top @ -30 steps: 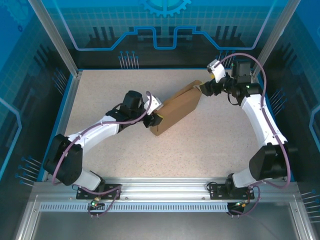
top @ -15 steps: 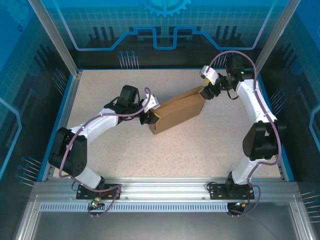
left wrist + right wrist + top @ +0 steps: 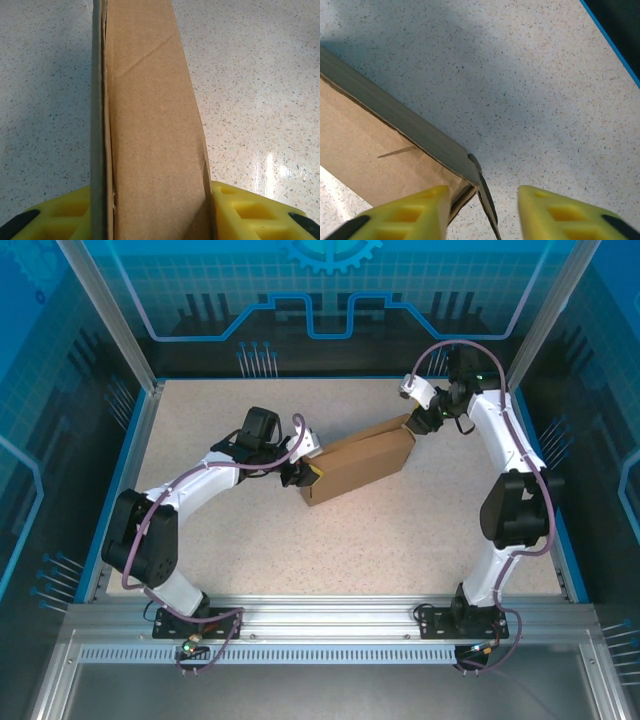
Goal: Fold the paper box
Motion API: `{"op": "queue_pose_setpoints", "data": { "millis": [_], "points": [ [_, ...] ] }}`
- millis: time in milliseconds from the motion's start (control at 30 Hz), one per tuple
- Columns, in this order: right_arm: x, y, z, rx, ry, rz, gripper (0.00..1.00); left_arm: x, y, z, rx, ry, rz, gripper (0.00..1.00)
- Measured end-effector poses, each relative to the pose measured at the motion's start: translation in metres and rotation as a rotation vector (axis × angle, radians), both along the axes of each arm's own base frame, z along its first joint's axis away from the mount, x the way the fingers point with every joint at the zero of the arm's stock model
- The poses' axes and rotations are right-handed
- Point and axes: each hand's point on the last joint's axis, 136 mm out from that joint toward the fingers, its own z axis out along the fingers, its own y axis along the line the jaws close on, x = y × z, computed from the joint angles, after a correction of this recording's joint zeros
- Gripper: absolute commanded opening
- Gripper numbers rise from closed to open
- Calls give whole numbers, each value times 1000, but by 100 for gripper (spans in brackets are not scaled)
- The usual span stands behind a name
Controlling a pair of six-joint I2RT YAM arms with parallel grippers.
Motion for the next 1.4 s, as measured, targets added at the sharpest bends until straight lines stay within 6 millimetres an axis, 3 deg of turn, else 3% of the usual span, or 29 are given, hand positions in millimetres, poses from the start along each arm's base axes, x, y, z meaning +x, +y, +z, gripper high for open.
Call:
{"op": "queue_pose_setpoints", "data": {
  "millis": [200,433,967,1400],
  "points": [
    [0,0,-1,8,14,-14,16,0,0,-1,1,3,1,35],
    [-1,4,-1,43,57,-84,6,1,1,-2,1,4,4,35],
    [-9,4,-1,106,173,-434,7,3,1,-1,3,-4,12,36],
    [-15,1,-6,150,104,-506,7,4,1,-1,2,-7,12,38]
  ]
}}
